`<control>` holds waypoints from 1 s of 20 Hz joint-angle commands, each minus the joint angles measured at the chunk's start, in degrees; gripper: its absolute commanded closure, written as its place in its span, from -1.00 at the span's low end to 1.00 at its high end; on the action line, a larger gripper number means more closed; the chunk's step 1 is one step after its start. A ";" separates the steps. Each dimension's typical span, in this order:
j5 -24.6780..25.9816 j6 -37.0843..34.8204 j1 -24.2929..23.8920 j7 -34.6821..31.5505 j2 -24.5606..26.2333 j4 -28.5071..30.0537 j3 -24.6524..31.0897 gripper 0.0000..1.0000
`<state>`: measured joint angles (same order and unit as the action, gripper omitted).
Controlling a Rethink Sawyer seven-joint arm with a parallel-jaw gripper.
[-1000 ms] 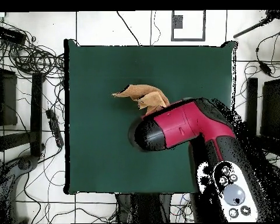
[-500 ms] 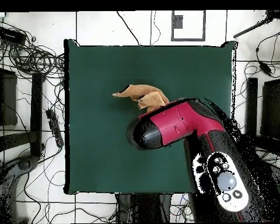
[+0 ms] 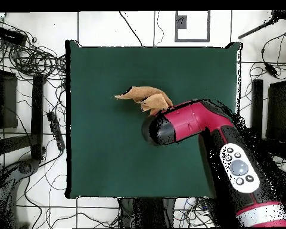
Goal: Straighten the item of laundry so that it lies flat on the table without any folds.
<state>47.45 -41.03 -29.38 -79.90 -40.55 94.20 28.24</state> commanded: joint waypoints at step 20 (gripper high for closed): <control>-9.01 -3.83 -4.24 10.37 6.89 -3.66 9.30 -1.00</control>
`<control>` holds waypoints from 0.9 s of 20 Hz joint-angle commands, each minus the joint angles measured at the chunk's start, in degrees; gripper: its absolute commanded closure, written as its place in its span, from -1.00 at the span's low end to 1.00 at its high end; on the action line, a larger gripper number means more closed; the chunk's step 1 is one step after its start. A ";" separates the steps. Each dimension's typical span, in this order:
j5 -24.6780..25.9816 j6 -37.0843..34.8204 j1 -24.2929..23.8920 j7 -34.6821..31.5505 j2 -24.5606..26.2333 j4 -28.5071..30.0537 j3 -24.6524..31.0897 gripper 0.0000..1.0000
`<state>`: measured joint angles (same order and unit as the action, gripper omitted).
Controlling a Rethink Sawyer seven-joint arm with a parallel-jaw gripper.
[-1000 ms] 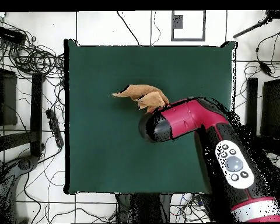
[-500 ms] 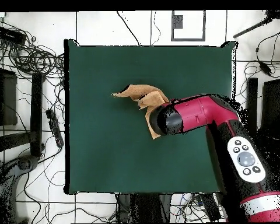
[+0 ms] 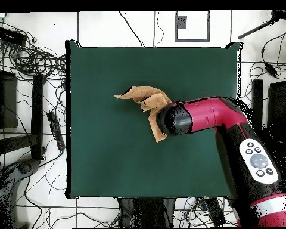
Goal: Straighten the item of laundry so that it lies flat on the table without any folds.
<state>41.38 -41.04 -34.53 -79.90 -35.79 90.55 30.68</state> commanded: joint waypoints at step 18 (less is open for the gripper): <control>-4.46 -1.48 -6.11 14.91 -0.55 6.09 15.05 -1.00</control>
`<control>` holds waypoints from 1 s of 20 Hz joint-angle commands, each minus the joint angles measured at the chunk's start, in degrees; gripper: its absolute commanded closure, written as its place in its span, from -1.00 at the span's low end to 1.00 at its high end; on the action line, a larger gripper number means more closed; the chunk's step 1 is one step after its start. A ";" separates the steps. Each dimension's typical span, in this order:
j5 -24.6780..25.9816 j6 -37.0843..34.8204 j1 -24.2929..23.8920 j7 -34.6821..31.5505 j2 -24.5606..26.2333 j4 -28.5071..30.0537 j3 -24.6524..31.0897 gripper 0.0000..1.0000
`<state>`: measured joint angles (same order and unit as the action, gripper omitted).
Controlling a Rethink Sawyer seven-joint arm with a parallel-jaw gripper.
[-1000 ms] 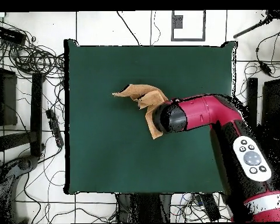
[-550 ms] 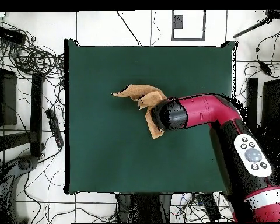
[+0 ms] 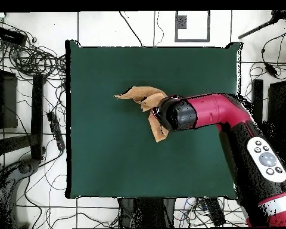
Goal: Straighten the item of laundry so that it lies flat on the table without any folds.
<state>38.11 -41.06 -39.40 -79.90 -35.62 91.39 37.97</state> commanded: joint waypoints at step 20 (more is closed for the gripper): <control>6.56 4.13 4.37 1.99 8.28 1.90 0.60 -1.00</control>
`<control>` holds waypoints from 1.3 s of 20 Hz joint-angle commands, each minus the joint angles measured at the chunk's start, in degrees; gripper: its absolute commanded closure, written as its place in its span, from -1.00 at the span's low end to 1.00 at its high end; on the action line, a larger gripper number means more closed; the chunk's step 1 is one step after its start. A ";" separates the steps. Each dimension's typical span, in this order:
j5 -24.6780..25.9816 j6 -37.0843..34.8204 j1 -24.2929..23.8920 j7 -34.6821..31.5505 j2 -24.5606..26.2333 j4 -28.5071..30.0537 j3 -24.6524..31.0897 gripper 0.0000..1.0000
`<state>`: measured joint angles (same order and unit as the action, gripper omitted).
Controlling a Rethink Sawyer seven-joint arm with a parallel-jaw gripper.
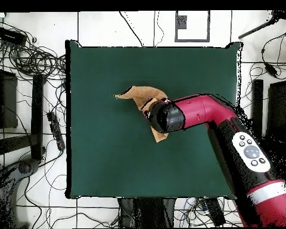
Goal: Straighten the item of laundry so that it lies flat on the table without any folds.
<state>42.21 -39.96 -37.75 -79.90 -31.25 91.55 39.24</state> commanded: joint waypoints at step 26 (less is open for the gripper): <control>5.06 3.13 3.51 2.31 3.85 0.67 -2.17 -1.00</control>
<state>46.23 -35.64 -37.38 -79.90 -27.03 91.56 38.07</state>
